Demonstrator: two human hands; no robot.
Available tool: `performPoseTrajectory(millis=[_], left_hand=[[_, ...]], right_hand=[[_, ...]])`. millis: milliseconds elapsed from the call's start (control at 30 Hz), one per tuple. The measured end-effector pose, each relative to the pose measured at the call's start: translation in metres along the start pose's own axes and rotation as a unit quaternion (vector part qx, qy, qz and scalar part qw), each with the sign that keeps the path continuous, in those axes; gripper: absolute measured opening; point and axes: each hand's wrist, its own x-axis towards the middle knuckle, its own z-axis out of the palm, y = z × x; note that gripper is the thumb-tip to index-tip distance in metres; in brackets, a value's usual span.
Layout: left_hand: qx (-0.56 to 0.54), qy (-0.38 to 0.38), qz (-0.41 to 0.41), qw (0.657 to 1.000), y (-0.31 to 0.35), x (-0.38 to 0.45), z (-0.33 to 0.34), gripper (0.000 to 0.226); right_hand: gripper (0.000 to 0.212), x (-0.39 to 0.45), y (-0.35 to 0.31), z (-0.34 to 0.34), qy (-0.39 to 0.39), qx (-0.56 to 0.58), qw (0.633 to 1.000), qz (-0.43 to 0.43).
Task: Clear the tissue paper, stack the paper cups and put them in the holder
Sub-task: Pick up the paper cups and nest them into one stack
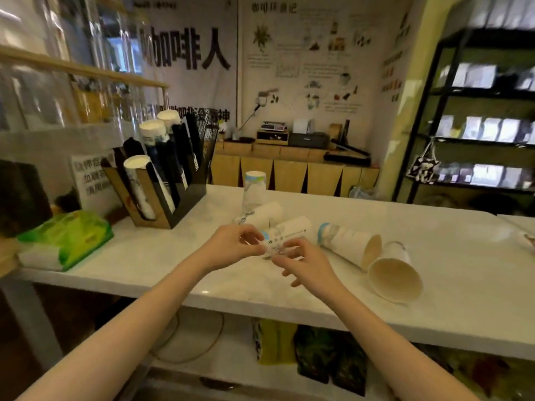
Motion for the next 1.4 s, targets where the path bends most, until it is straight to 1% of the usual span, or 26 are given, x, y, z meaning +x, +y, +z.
performPoseTrajectory(millis=[67,133,267,367,467,533,600,667,733,800,867,967,1067,1167,1267,1333,1400], left_hand=[[-0.001,-0.002,0.008,1.0,0.0,0.024,-0.009,0.031],[-0.003,0.001,0.018,1.0,-0.002,0.047,-0.017,0.033],[-0.029,0.028,0.03,0.999,-0.018,0.091,-0.028,0.035],[-0.039,0.024,0.033,0.998,-0.035,0.122,-0.025,0.036],[-0.015,0.016,0.028,0.999,-0.049,0.146,-0.012,0.041],[0.025,0.026,0.012,0.999,-0.057,0.157,-0.003,0.048],[0.094,0.037,-0.012,0.995,-0.065,0.165,0.006,0.058],[0.147,0.023,-0.04,0.988,-0.073,0.169,0.012,0.065],[0.159,-0.011,-0.057,0.986,-0.079,0.171,0.015,0.066],[0.171,-0.034,-0.049,0.983,-0.084,0.169,0.016,0.064],[0.172,-0.035,-0.036,0.984,-0.088,0.167,0.015,0.064],[0.153,-0.037,-0.042,0.987,-0.089,0.166,0.009,0.067],[0.098,-0.018,-0.05,0.994,-0.086,0.162,0.0,0.067],[-0.003,0.013,-0.032,0.999,-0.081,0.156,-0.007,0.069],[-0.131,0.036,-0.02,0.991,-0.08,0.148,-0.002,0.072],[-0.166,0.045,-0.012,0.985,-0.081,0.146,0.008,0.072],[-0.177,0.053,-0.008,0.983,-0.08,0.145,0.02,0.074]], right_hand=[[0.044,0.022,-0.001,-0.008,0.017,0.071,0.994,0.077],[0.049,0.04,0.002,-0.015,0.025,0.138,0.978,0.156],[0.057,0.064,0.016,-0.023,0.041,0.235,0.939,0.249],[0.067,0.079,0.029,-0.026,0.055,0.286,0.91,0.295],[0.084,0.09,0.037,-0.025,0.074,0.307,0.893,0.319],[0.088,0.095,0.038,-0.022,0.086,0.311,0.887,0.331],[0.091,0.101,0.037,-0.021,0.089,0.304,0.886,0.339],[0.09,0.108,0.036,-0.019,0.088,0.282,0.892,0.341],[0.076,0.116,0.037,-0.018,0.093,0.242,0.906,0.335],[0.069,0.122,0.038,-0.017,0.101,0.209,0.916,0.327],[0.065,0.127,0.039,-0.016,0.106,0.194,0.922,0.318],[0.052,0.132,0.04,-0.014,0.101,0.184,0.929,0.306],[0.053,0.132,0.036,-0.017,0.085,0.194,0.928,0.306],[0.04,0.13,0.027,-0.023,0.076,0.201,0.935,0.28],[0.041,0.133,0.016,-0.039,0.085,0.184,0.955,0.218],[0.041,0.139,0.003,-0.056,0.1,0.141,0.97,0.169],[0.031,0.146,-0.019,-0.075,0.112,0.099,0.982,0.114]])
